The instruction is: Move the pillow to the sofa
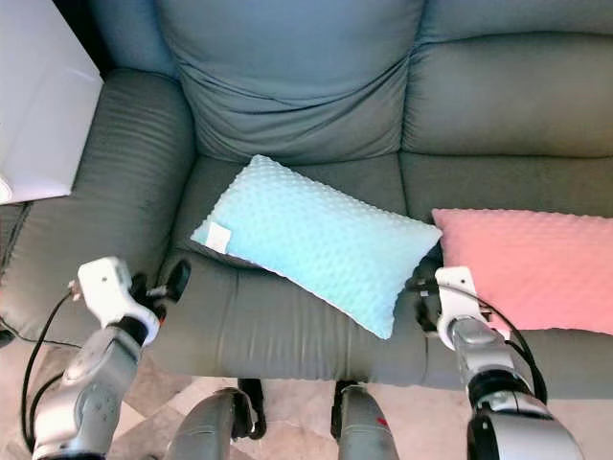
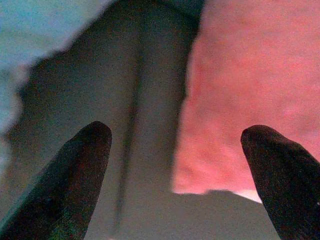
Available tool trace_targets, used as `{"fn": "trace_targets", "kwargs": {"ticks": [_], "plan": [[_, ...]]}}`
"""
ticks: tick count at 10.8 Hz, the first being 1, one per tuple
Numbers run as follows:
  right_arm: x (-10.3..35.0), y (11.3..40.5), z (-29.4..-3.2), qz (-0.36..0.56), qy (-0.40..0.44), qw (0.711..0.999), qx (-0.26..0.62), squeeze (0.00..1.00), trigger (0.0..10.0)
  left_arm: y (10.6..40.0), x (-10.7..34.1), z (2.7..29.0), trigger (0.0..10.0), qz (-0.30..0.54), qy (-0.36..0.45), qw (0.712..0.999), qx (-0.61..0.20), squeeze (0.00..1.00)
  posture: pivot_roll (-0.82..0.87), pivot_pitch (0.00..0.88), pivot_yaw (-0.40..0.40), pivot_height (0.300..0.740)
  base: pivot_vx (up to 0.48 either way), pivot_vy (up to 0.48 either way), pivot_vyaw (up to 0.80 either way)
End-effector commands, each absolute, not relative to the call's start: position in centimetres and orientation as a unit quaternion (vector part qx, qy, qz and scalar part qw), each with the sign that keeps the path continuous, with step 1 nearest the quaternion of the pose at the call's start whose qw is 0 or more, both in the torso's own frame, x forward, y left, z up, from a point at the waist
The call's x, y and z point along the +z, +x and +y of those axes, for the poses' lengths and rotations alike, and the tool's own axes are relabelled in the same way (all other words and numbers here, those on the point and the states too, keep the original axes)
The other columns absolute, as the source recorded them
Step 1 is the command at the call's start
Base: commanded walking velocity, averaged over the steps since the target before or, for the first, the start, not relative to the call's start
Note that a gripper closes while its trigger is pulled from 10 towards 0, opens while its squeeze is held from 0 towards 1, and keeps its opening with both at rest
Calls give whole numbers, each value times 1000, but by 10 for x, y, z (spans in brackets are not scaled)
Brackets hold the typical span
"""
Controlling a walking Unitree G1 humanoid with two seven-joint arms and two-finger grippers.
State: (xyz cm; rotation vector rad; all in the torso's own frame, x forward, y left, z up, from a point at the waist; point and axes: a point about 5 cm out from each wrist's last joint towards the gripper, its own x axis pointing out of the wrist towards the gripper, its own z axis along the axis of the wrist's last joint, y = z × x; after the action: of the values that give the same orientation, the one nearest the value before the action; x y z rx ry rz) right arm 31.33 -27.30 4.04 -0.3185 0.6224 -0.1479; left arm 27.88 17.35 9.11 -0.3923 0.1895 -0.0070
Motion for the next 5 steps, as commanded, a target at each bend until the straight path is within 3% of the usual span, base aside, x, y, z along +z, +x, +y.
{"fn": "trace_targets", "kwargs": {"ticks": [1, 5], "plan": [[48, 314, -279, 279, -185, 936, -105, 0, 10000, 274, 78, 174, 10000, 116, -202, 972, 11, 0, -56, 362, 60, 740, 0, 0, 0], [108, 358, -234, 105, -156, 980, -67, 0, 10000, 281, 79, 160, 10000, 113, -210, 971, -3, 0, -66, 330, 49, 740, 0, 0, 0]]}}
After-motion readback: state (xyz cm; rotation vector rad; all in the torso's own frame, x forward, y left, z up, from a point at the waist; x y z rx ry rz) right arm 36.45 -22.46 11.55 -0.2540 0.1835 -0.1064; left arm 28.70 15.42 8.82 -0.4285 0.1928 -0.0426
